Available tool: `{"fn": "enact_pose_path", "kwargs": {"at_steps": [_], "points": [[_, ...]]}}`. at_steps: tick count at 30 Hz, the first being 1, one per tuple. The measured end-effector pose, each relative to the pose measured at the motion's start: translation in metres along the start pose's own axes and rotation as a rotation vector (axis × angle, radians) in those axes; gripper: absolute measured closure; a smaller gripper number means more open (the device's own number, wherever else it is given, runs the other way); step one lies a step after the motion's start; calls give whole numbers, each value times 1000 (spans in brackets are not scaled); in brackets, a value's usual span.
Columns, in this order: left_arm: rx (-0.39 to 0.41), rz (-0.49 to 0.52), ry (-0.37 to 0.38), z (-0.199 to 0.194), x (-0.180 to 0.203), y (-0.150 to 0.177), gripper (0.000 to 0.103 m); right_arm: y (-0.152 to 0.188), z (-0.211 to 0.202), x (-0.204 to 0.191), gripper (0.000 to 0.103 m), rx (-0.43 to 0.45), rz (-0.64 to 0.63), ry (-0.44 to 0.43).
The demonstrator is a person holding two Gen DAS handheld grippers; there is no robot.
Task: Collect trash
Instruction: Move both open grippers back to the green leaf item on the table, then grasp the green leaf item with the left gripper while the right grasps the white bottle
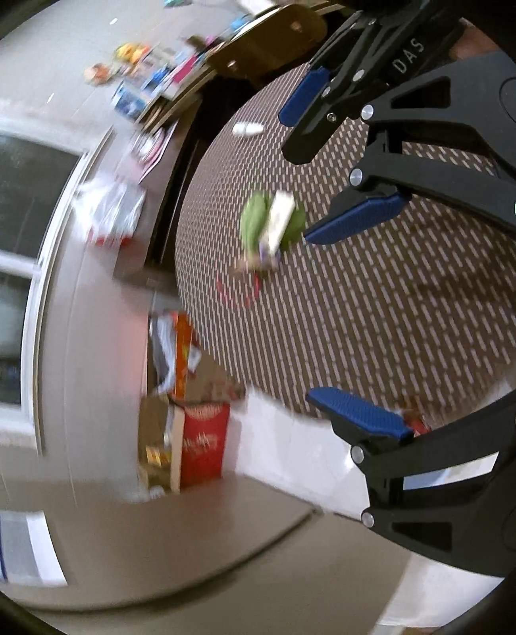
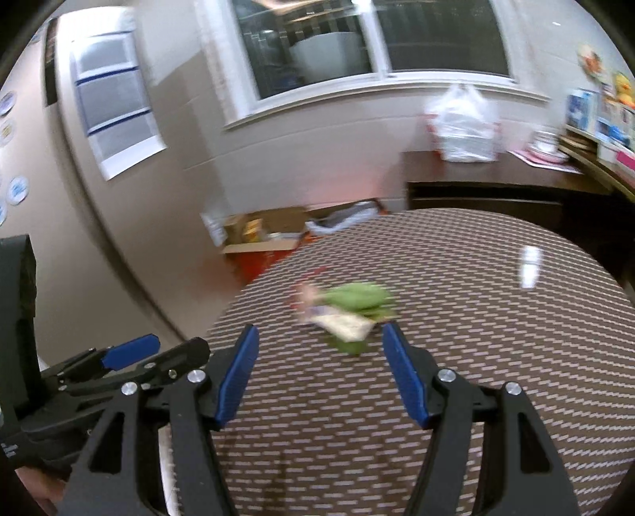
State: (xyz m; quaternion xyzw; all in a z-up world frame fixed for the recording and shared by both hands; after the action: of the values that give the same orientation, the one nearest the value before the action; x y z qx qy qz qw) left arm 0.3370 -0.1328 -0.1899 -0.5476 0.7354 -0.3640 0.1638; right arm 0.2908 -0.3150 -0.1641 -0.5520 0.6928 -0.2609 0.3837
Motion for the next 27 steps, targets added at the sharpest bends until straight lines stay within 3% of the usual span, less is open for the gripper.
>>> {"fn": "enact_pose_path", "kwargs": {"at_steps": [7, 11, 17, 19, 21, 23, 27], "points": [[-36, 78, 9, 62, 65, -16, 27, -3, 5, 77, 38, -18, 50, 107], [-50, 95, -65, 95, 73, -26, 27, -7, 10, 116, 35, -20, 75, 167], [-98, 145, -80, 134, 85, -32, 29, -18, 31, 177, 33, -40, 140, 253], [-97, 149, -89, 141, 87, -34, 40, -18, 43, 192, 33, -61, 161, 271], [-91, 156, -81, 146, 89, -39, 71, -21, 56, 202, 33, -78, 175, 273], [-90, 140, -62, 149, 89, -46, 78, -25, 68, 206, 33, -92, 180, 269], [-40, 106, -28, 142, 89, -61, 81, -34, 90, 205, 34, -123, 155, 266]]}}
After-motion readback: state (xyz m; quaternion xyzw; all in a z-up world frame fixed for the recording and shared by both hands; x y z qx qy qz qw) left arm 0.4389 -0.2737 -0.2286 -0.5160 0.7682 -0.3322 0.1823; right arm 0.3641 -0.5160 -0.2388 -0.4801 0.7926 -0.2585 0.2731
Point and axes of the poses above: each gripper's, at about its wrist camera, not at the fingertips, and z roughly the way its jaws point, x to its right, y to its underside, the point moved 5 cm from there along z, roughly the way its jaws point, and after that the axes turned 2 degrees about x, right-handed, at the moved point
